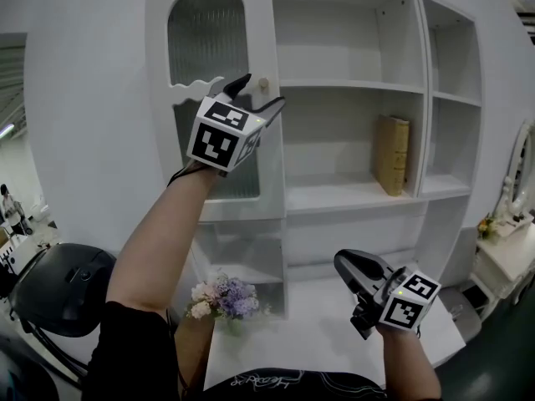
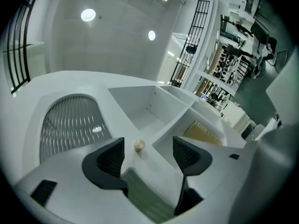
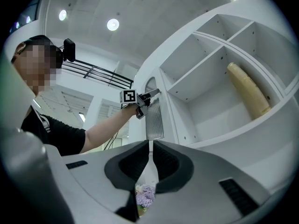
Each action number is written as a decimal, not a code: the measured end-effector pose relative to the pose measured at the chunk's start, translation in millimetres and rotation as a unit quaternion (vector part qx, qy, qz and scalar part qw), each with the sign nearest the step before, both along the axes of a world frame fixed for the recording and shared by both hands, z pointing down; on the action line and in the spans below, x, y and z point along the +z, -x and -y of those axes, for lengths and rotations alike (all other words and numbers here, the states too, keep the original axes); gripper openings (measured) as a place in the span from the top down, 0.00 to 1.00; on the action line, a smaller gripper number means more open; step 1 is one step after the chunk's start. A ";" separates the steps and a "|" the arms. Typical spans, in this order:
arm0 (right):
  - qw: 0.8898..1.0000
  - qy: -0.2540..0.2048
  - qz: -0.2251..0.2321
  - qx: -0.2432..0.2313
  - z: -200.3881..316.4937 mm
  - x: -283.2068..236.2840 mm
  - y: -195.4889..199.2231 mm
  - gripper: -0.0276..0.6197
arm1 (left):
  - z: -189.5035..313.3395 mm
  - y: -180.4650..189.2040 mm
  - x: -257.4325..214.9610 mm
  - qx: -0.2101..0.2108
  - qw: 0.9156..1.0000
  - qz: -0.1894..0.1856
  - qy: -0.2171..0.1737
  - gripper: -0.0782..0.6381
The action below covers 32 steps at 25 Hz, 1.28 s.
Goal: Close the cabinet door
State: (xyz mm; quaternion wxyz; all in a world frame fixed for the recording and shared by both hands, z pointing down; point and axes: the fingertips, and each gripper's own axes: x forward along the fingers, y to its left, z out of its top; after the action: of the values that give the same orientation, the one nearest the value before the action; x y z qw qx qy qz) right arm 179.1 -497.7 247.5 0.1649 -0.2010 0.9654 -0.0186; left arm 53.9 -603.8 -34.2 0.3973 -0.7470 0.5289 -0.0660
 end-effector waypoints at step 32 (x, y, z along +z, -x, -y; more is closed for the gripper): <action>0.993 0.086 -0.081 -0.012 -146.8 121.1 182.7 0.87 | -283.6 115.5 409.1 0.178 0.898 -0.242 0.321 0.85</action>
State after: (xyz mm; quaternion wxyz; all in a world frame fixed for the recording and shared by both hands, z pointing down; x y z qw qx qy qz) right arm -3.5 -350.9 368.7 0.0682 -0.2038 0.9727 -0.0873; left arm -61.6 -320.2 374.9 0.0003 -0.9086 0.4170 0.0226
